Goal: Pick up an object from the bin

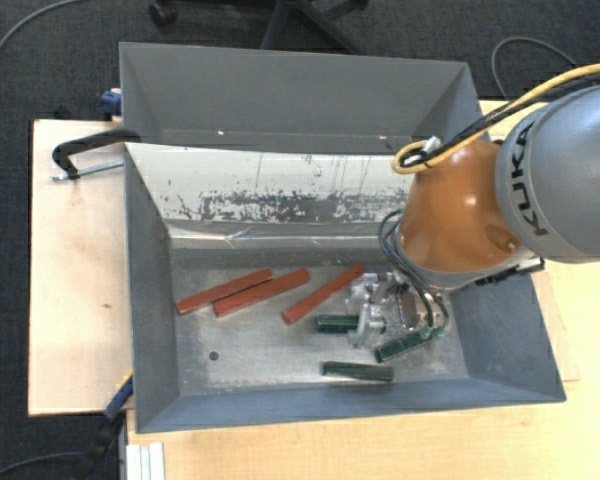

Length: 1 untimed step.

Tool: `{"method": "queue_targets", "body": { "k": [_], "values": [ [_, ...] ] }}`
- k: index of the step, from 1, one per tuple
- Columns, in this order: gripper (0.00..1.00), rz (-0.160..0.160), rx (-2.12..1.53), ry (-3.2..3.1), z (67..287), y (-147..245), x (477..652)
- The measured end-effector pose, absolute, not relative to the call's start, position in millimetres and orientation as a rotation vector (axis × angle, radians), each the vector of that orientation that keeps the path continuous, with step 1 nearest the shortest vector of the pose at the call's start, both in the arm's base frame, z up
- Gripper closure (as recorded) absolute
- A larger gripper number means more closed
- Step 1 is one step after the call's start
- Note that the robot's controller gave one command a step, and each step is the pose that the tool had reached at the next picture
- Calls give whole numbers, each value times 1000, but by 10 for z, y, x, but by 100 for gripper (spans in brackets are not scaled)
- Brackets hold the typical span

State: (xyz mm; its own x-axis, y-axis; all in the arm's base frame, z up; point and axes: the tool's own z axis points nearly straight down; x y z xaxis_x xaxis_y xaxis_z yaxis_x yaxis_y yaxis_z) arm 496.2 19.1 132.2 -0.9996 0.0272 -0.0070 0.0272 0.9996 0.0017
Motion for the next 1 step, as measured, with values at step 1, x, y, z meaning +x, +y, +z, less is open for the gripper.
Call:
{"method": "queue_targets", "body": {
  "k": [1],
  "values": [
    [100, 2, 42, 3139, 1399, 193, 4956]
  ]
}}
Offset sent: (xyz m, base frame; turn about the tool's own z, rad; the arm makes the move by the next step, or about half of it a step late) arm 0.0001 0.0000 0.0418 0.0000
